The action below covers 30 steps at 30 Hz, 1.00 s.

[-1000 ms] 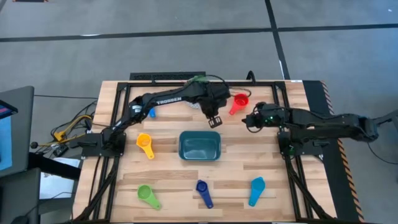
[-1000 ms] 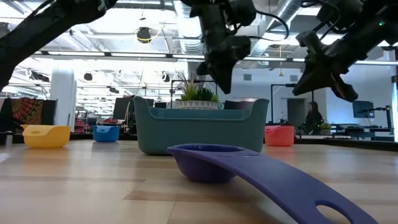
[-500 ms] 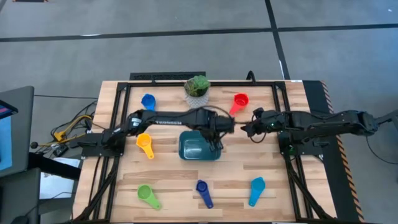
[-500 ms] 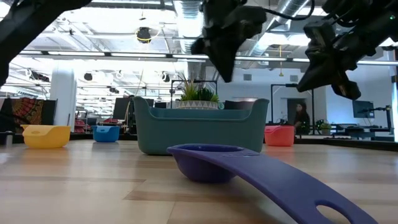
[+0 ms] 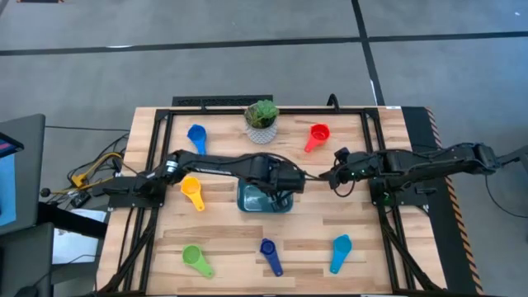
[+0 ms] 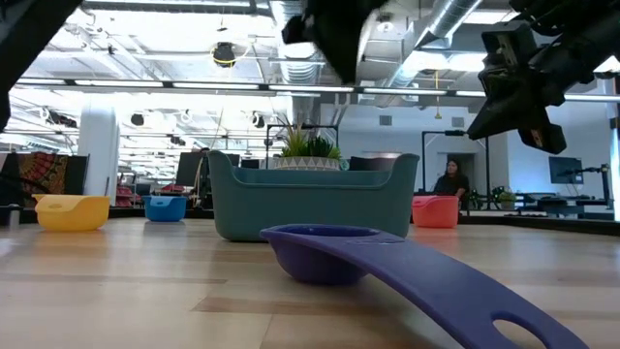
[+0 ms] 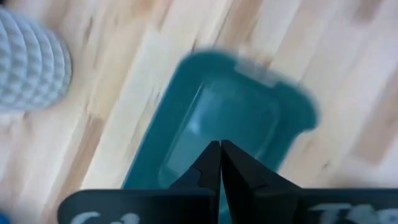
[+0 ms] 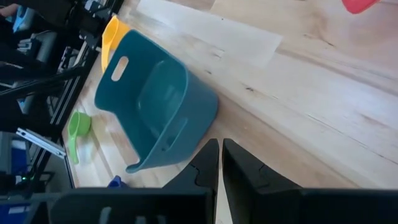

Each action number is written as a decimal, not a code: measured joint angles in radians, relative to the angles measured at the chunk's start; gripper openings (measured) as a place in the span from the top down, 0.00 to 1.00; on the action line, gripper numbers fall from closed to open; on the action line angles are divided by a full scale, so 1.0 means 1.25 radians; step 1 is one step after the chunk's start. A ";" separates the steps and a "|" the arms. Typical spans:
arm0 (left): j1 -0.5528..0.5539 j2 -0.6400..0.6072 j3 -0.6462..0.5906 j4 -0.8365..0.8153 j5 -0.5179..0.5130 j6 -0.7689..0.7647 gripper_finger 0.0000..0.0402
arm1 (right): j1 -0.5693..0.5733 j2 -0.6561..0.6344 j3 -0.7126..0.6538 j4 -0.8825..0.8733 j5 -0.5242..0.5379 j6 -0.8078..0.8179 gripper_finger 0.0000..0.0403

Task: Nest measuring cups in basket
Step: Stack the blue measuring cup on top of the red measuring cup

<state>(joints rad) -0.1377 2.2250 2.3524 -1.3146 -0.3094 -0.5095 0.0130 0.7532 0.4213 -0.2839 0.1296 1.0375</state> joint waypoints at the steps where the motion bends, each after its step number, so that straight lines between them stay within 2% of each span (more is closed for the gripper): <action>1: -0.002 -0.015 0.000 0.020 -0.004 0.000 1.00 | 0.002 0.000 0.000 0.001 0.001 0.000 0.88; 8: -0.011 -0.118 0.001 0.101 -0.095 0.023 1.00 | 0.004 0.000 0.000 0.002 0.000 0.000 0.88; 11: -0.021 -0.142 -0.011 0.083 -0.193 0.075 1.00 | 0.004 0.000 0.000 0.004 0.000 0.003 0.88; 13: -0.024 -0.165 -0.066 0.039 -0.221 0.091 1.00 | 0.004 0.000 0.000 0.010 0.000 0.024 0.88; 16: -0.010 -0.226 -0.249 0.083 -0.190 0.081 1.00 | 0.005 0.000 0.000 0.036 0.001 0.034 0.88; 21: 0.014 -0.427 -0.653 0.475 -0.069 0.050 1.00 | -0.004 0.000 0.000 0.055 0.020 0.035 0.88; 23: 0.017 -0.513 -0.780 0.569 -0.042 0.014 1.00 | -0.015 0.000 0.000 0.057 0.022 0.044 0.88; 26: 0.023 -0.635 -0.927 0.594 -0.068 -0.056 1.00 | -0.036 0.000 0.000 0.064 0.023 0.049 0.88; 30: 0.053 -0.799 -1.067 0.575 -0.126 -0.126 1.00 | -0.068 0.000 0.000 0.069 0.026 0.068 0.88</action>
<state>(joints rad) -0.0711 1.2260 1.0184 -0.5961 -0.4671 -0.6670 -0.0719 0.7532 0.4213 -0.1982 0.1616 1.1221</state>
